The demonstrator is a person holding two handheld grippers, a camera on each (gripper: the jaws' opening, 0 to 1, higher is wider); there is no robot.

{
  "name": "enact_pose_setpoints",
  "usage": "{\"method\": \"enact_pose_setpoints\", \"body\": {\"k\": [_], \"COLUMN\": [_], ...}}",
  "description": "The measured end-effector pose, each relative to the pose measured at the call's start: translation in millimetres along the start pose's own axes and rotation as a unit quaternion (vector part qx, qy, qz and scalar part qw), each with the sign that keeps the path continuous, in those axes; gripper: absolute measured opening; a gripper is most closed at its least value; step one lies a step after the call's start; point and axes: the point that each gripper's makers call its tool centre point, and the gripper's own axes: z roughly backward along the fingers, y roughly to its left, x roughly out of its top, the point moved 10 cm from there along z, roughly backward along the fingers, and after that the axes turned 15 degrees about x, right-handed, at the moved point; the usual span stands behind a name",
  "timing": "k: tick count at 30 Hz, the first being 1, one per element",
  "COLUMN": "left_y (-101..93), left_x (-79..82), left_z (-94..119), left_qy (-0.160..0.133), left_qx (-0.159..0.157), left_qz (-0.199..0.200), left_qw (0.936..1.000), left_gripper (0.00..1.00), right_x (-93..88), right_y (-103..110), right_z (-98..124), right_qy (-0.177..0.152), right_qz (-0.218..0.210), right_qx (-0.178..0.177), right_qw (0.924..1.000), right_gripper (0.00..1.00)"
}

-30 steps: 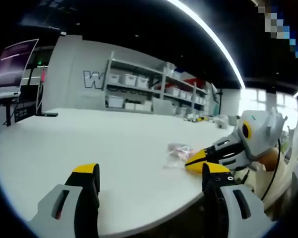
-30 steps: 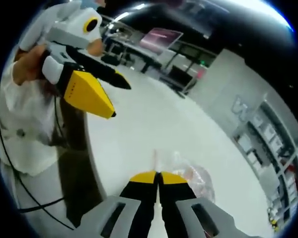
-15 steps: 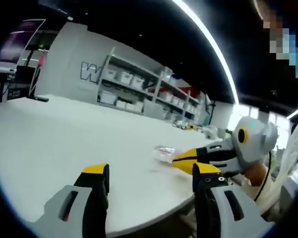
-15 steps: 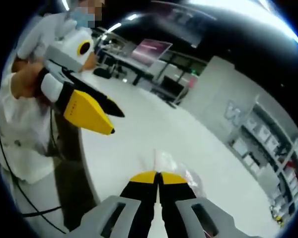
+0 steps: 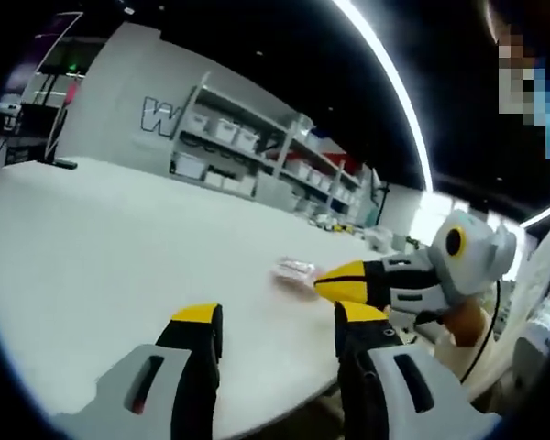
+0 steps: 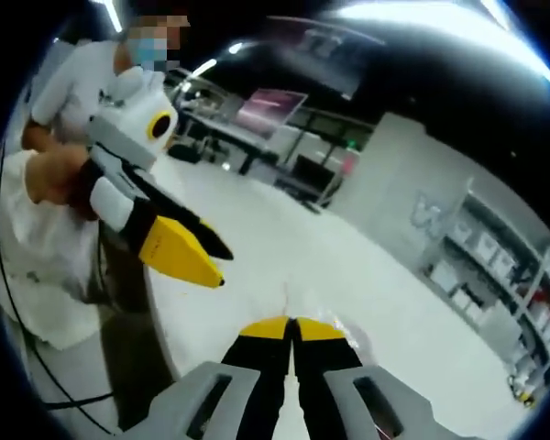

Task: Open the resealable bag by pulling the two sides of the seal apart until the entire bag opening is separated and visibly accessible.

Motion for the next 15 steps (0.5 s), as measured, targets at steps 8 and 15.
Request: {"method": "enact_pose_setpoints", "body": {"k": [8,15], "left_y": [-1.4,-3.6], "left_x": [-4.5,-3.9], "left_z": [-12,-30], "left_qy": [0.021,0.040], "left_qx": [-0.040,-0.052], "left_qz": [0.090,0.147], "left_qw": [0.9949,0.9870], "left_gripper": [0.26,0.24], "right_x": [-5.5,-9.0], "right_y": [4,4], "right_z": [2,4], "right_qy": [-0.028,-0.050], "right_qz": [-0.011,-0.021], "right_qx": [0.003,0.004], "right_qw": [0.9996,0.9985], "right_gripper": [0.00,0.00]}}
